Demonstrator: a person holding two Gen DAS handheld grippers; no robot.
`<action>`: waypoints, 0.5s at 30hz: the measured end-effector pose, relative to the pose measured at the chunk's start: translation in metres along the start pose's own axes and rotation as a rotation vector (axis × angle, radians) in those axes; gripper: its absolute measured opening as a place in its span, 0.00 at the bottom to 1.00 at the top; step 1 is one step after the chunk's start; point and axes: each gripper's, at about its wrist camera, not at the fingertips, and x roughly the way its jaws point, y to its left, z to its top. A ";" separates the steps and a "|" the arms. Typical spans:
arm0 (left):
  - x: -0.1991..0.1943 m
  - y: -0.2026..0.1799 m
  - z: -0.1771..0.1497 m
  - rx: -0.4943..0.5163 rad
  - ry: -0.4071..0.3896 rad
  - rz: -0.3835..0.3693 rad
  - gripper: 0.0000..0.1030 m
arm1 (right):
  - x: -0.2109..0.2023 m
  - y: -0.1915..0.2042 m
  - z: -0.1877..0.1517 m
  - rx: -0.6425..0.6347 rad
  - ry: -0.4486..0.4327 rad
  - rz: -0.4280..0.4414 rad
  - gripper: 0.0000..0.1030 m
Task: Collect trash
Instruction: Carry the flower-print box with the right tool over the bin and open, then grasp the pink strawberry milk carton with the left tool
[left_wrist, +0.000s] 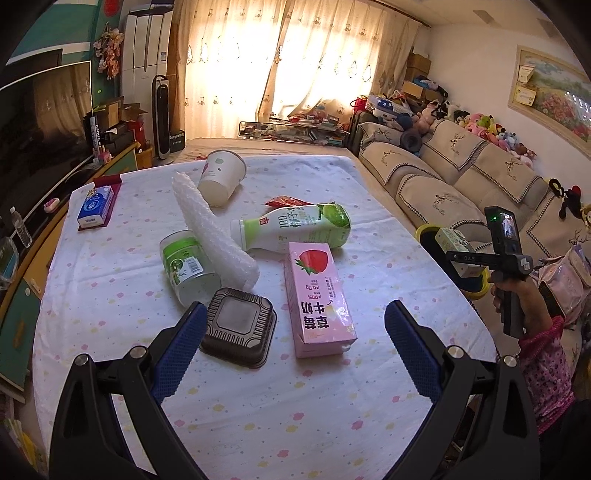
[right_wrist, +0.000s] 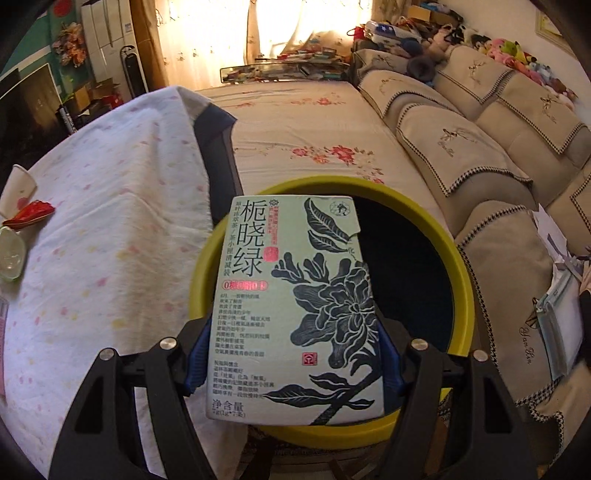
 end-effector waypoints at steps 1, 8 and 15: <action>0.002 -0.002 0.001 0.006 0.005 -0.002 0.92 | 0.006 -0.004 0.000 0.007 0.008 -0.009 0.66; 0.017 -0.017 0.007 0.040 0.037 -0.019 0.92 | 0.024 -0.018 -0.005 0.028 0.031 -0.055 0.71; 0.036 -0.033 0.012 0.071 0.070 -0.053 0.92 | -0.001 -0.015 -0.011 0.009 -0.035 -0.049 0.71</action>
